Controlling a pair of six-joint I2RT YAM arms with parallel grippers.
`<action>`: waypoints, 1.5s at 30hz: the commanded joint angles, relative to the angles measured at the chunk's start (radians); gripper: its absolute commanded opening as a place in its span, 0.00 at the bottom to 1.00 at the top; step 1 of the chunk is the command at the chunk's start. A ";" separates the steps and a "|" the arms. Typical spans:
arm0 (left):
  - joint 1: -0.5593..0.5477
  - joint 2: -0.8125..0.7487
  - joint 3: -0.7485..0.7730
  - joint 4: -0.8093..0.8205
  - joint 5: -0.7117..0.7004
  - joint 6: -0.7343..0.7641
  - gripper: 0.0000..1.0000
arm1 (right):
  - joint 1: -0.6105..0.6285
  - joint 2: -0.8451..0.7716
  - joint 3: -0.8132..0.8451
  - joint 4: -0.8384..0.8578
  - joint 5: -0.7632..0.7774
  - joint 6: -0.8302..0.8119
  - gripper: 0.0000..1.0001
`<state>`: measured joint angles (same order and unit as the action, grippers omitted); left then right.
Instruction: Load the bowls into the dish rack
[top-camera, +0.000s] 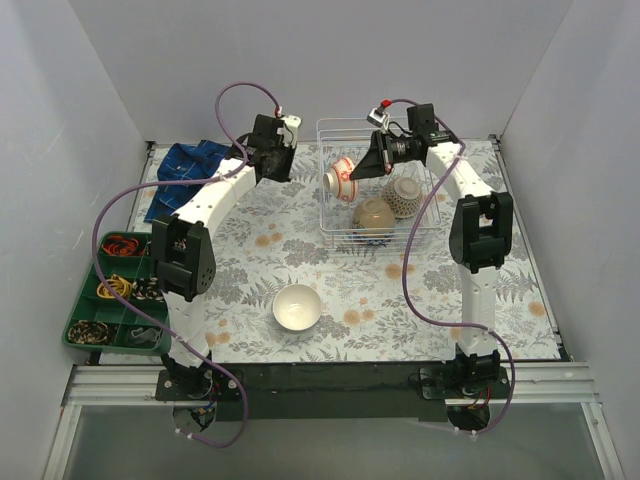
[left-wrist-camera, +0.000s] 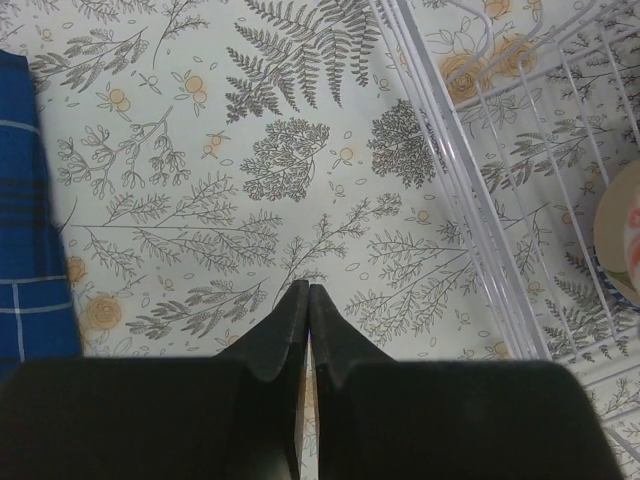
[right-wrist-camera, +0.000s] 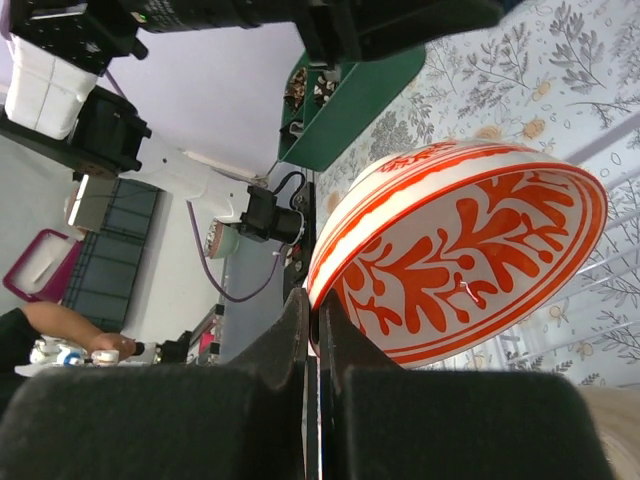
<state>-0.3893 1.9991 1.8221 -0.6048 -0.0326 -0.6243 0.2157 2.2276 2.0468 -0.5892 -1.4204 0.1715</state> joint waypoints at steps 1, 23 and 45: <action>0.018 -0.091 0.002 0.036 0.108 0.006 0.00 | -0.004 -0.005 -0.092 0.396 -0.242 0.272 0.01; 0.018 -0.049 0.013 -0.003 0.419 0.118 0.00 | 0.010 0.202 -0.221 1.097 -0.226 0.767 0.01; -0.008 -0.049 -0.027 0.007 0.461 0.135 0.00 | -0.027 0.221 -0.186 1.166 -0.106 0.754 0.36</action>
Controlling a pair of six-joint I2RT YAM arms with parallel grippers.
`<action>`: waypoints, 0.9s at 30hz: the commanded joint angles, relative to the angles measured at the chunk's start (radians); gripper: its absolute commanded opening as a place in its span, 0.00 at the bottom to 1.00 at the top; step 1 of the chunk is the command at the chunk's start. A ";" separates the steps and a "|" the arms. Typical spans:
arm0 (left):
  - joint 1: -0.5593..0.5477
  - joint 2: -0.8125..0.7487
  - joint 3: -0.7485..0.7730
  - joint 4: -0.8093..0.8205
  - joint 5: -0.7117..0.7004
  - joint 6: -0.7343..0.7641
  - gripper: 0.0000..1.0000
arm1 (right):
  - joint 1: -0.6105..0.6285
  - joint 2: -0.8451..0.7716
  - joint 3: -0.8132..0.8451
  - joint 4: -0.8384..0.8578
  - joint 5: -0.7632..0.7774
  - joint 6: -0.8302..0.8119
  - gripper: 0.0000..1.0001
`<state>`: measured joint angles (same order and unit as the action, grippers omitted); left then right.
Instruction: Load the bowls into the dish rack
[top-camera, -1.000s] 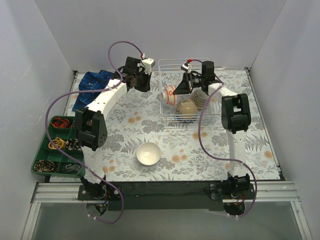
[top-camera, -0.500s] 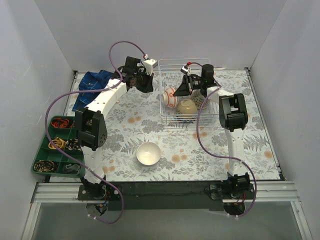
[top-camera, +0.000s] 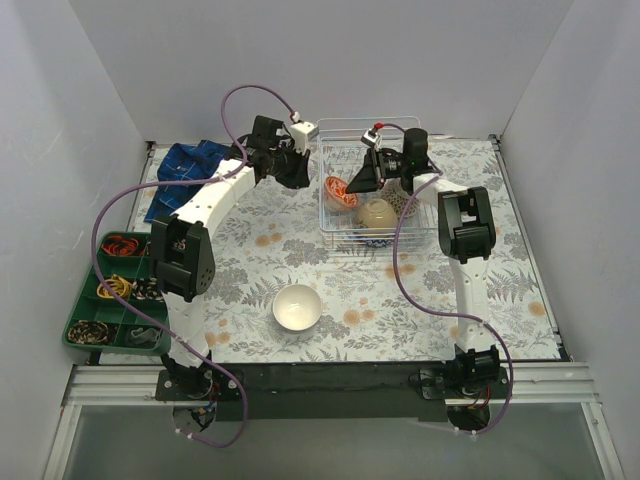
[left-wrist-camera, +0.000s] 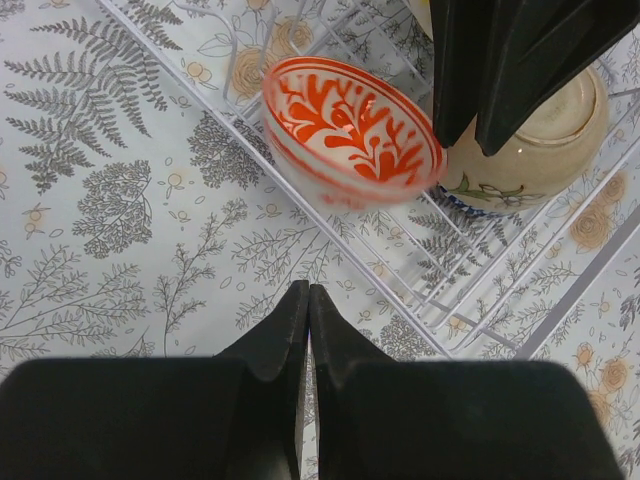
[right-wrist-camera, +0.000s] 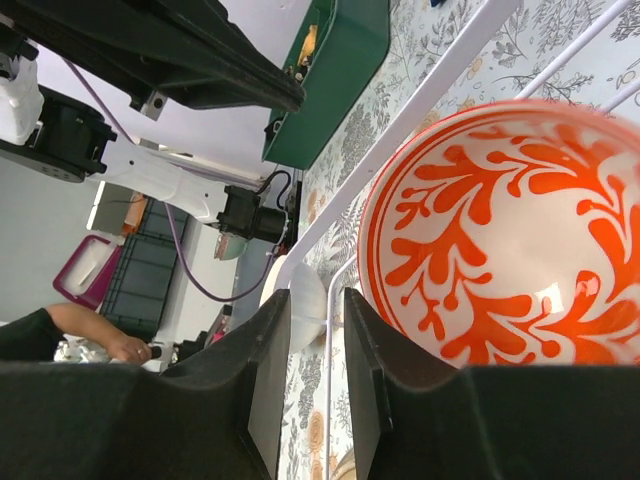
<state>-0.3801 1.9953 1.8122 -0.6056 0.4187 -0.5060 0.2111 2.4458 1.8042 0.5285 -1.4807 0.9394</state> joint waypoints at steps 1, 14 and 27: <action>-0.019 -0.047 -0.016 0.007 0.008 0.017 0.00 | -0.022 0.002 0.063 0.050 -0.047 -0.014 0.36; -0.022 -0.072 -0.010 0.099 -0.227 -0.032 0.04 | -0.042 -0.160 0.093 0.055 0.092 -0.152 0.34; -0.020 -0.230 -0.129 0.168 -0.393 0.004 0.27 | 0.040 -0.485 0.057 -0.825 0.982 -1.471 0.99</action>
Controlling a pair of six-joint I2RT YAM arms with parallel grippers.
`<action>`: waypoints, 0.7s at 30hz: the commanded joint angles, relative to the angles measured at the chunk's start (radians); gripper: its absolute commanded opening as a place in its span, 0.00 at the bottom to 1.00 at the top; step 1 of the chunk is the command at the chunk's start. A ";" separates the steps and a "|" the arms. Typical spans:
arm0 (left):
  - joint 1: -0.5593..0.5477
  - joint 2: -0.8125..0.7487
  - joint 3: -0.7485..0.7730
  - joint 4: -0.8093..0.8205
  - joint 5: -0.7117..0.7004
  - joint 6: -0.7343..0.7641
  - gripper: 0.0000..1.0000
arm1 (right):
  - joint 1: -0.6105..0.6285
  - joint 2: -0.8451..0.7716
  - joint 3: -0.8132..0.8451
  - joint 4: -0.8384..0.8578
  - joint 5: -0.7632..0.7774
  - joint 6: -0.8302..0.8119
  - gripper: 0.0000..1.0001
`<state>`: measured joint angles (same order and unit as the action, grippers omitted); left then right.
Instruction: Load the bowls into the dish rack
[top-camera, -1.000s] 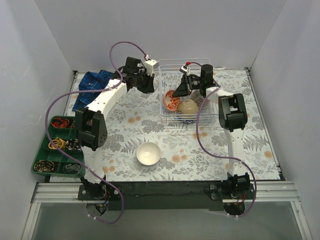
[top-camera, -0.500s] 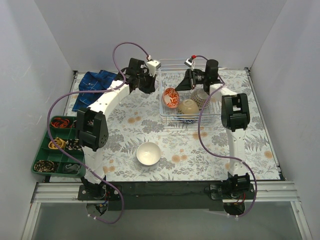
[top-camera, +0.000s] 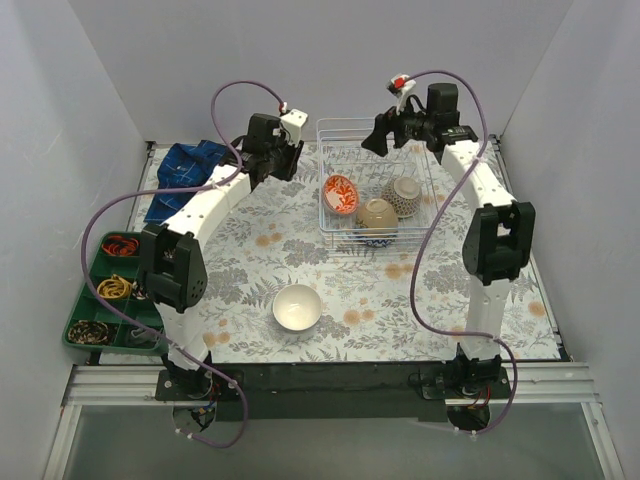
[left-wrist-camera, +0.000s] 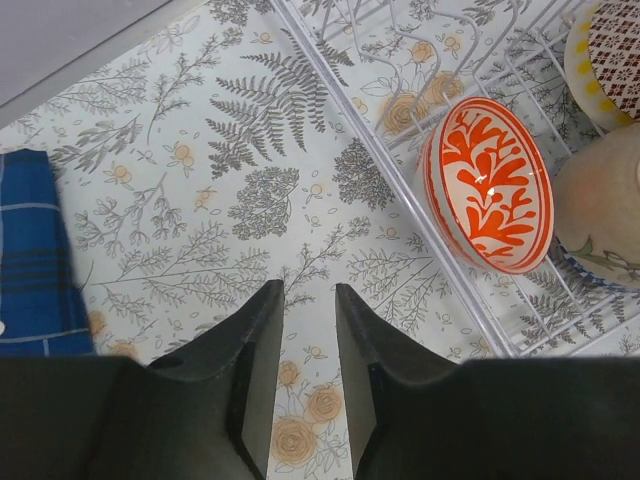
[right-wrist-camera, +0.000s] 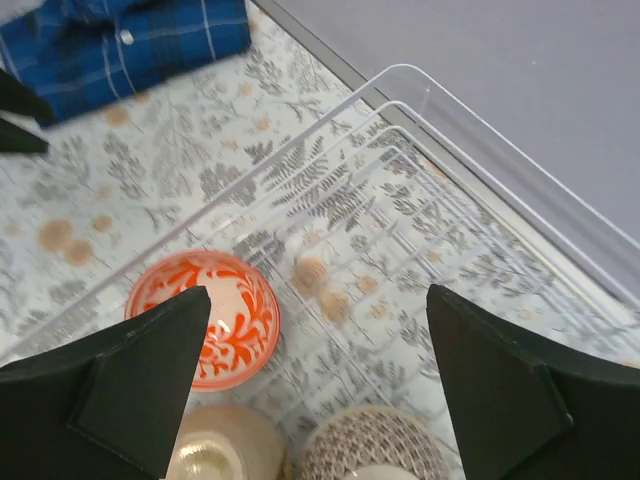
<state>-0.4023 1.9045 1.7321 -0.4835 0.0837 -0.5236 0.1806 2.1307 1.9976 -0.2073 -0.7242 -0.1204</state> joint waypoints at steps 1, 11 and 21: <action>0.000 -0.151 -0.083 0.055 -0.064 0.025 0.28 | 0.075 -0.201 -0.255 -0.069 0.230 -0.436 0.99; 0.002 -0.242 -0.193 0.086 -0.099 0.039 0.29 | 0.129 -0.360 -0.534 -0.103 0.065 -0.752 0.73; 0.000 -0.263 -0.246 0.083 -0.125 0.051 0.30 | 0.187 -0.276 -0.505 -0.158 -0.036 -0.877 0.59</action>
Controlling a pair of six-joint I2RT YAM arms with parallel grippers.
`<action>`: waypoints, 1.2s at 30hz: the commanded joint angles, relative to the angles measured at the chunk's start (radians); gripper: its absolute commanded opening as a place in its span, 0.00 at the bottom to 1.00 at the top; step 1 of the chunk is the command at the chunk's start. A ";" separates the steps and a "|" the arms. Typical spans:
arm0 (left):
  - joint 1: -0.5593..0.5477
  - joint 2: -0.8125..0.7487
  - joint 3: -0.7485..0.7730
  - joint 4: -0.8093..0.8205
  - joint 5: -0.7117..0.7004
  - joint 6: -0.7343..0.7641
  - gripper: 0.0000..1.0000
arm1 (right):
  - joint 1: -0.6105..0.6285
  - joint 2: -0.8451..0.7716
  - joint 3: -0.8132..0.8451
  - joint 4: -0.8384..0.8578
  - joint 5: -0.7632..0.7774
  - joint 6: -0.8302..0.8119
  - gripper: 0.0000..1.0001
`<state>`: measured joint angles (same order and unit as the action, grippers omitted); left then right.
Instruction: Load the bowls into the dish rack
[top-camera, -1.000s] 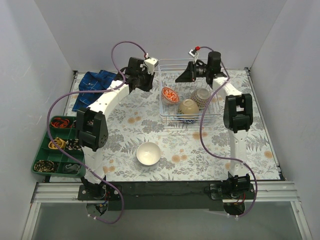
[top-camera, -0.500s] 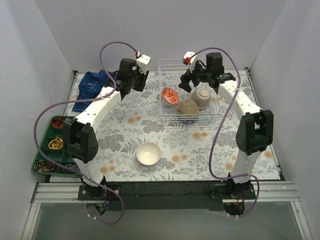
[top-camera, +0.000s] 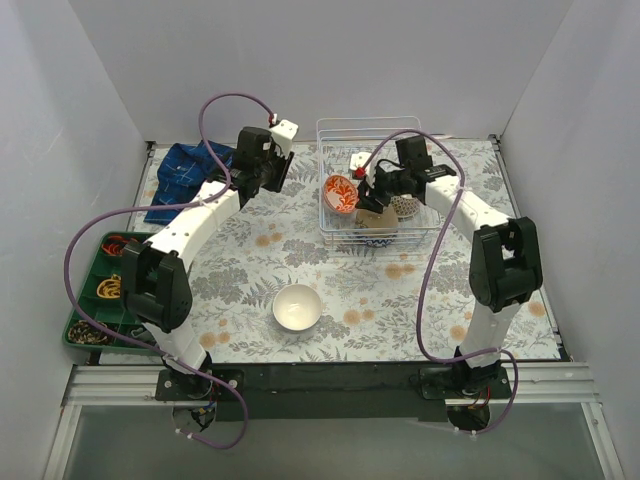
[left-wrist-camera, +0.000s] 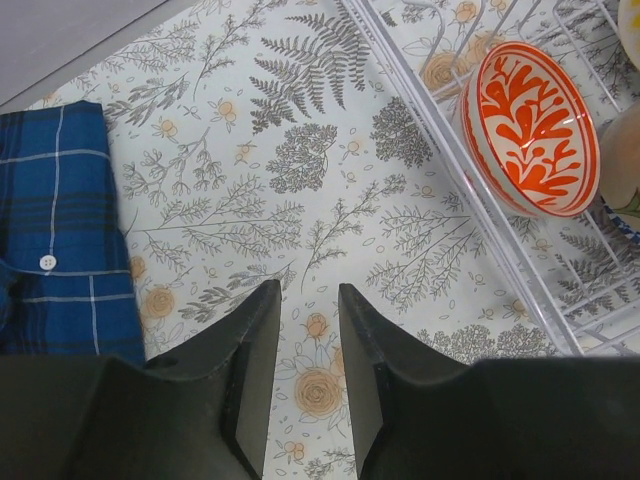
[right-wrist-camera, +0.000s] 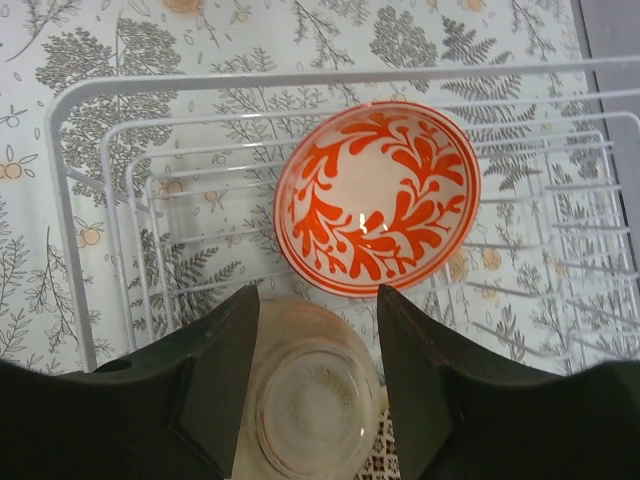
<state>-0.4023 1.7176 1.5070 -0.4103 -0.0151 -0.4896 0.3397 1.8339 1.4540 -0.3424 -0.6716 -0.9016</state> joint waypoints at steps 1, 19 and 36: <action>0.002 -0.076 -0.028 0.010 -0.031 0.017 0.30 | 0.033 0.027 0.043 -0.036 -0.094 -0.111 0.59; 0.000 -0.073 -0.068 0.019 -0.060 0.026 0.30 | 0.108 0.240 0.232 -0.041 0.058 -0.013 0.45; 0.003 -0.084 -0.079 0.028 -0.023 0.008 0.30 | 0.108 0.205 0.295 -0.187 0.124 -0.002 0.06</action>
<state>-0.4023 1.7073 1.4380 -0.4015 -0.0574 -0.4763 0.4473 2.0865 1.6913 -0.4664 -0.5510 -0.8806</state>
